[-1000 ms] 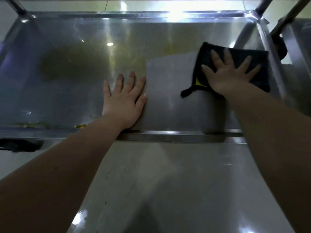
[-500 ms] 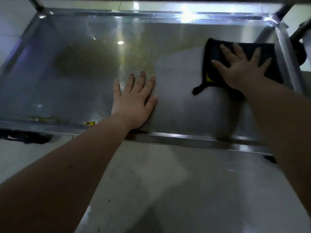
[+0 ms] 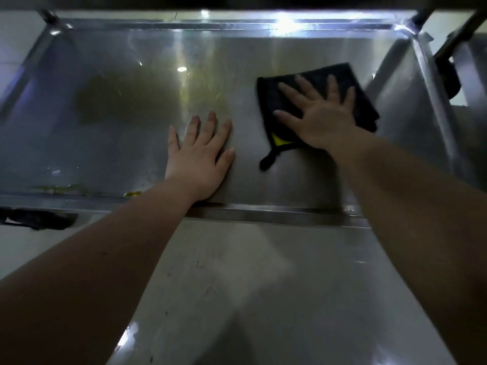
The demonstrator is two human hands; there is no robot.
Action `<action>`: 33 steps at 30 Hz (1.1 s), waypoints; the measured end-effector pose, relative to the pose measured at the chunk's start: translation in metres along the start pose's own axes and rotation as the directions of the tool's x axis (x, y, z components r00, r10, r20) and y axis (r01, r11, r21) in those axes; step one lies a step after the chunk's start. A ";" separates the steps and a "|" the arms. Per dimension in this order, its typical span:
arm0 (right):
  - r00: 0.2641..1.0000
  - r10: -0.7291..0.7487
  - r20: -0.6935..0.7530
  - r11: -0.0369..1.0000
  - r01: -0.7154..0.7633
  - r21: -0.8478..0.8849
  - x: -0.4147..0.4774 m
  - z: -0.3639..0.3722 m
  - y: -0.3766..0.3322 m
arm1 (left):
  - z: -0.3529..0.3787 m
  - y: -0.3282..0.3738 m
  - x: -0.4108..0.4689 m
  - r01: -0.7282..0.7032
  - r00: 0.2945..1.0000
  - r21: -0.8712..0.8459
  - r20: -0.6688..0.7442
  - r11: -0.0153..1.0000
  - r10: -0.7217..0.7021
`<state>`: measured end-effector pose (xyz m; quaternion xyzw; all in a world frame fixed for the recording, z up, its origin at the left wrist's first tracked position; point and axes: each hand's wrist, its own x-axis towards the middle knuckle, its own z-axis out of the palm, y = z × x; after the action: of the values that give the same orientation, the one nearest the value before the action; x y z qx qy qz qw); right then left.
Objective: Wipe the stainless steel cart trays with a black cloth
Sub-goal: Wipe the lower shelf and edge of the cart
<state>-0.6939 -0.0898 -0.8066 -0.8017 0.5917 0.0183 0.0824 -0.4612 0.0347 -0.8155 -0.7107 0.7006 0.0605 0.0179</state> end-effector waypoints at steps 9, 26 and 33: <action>0.927 0.374 0.025 0.927 -0.375 0.008 -0.038 -0.002 0.036 | 0.003 0.005 0.000 -0.012 1.000 -0.010 -0.001 1.000 0.012; 0.958 0.285 0.000 0.934 -0.278 0.225 -0.129 0.013 -0.016 | -0.011 0.112 0.000 -0.060 0.995 -0.120 0.071 0.991 0.069; 0.970 0.236 0.051 0.971 -0.237 0.025 -0.122 0.023 -0.011 | -0.009 0.036 0.036 0.051 0.998 -0.031 0.029 0.998 -0.051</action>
<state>-0.7181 0.0328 -0.8128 -0.7235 0.6810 0.0380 0.1062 -0.4964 -0.0030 -0.8088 -0.7277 0.6809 0.0809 0.0181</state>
